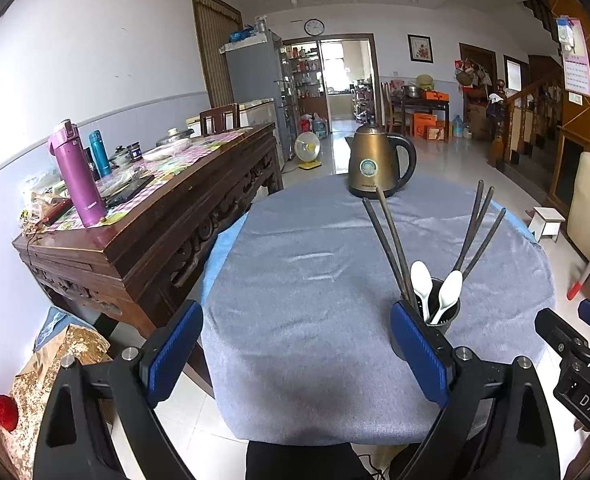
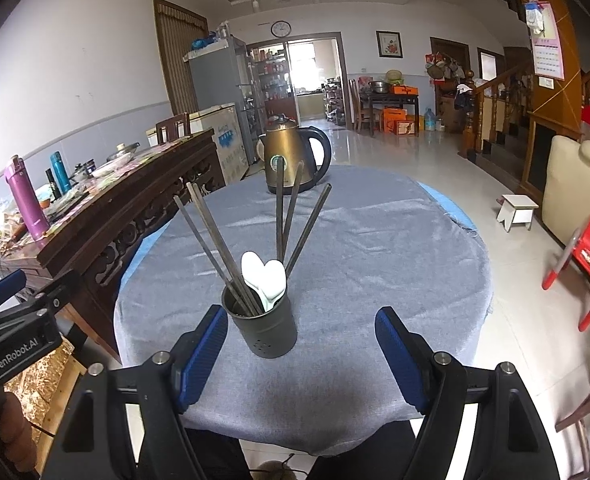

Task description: Organize utensils

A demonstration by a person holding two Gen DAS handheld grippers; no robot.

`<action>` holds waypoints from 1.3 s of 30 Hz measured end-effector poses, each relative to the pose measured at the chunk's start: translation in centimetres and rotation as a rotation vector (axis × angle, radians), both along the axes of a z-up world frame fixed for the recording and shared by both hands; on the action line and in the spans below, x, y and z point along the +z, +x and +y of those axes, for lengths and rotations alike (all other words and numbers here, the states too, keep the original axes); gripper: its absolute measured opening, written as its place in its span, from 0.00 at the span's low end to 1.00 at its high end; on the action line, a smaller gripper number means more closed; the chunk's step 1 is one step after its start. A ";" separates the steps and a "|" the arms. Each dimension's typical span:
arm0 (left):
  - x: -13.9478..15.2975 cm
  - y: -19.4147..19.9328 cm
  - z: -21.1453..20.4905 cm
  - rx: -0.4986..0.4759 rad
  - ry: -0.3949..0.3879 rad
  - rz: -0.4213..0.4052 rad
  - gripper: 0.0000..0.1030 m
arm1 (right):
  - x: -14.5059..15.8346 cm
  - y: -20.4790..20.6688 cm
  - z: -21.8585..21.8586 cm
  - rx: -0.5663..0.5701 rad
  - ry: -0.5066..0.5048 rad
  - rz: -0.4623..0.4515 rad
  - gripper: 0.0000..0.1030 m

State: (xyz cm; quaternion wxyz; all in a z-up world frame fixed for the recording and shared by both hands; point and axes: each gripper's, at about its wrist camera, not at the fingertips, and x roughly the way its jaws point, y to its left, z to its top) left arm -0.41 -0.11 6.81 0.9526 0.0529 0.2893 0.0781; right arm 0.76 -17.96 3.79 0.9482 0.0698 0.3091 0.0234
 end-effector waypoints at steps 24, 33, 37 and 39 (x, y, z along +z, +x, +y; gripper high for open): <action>0.0 -0.3 -0.5 -0.014 -0.016 -0.007 0.92 | -0.1 0.0 -0.2 -0.001 -0.006 0.001 0.78; -0.5 -0.4 -0.6 -0.024 -0.016 -0.002 0.92 | 0.0 -0.2 0.0 0.000 -0.015 0.002 0.78; -0.6 -0.3 -0.5 -0.027 -0.019 0.002 0.92 | 0.0 -0.2 0.0 -0.001 -0.019 0.000 0.78; -0.6 -0.3 -0.5 -0.027 -0.020 0.002 0.92 | 0.0 -0.2 0.0 -0.001 -0.019 0.002 0.78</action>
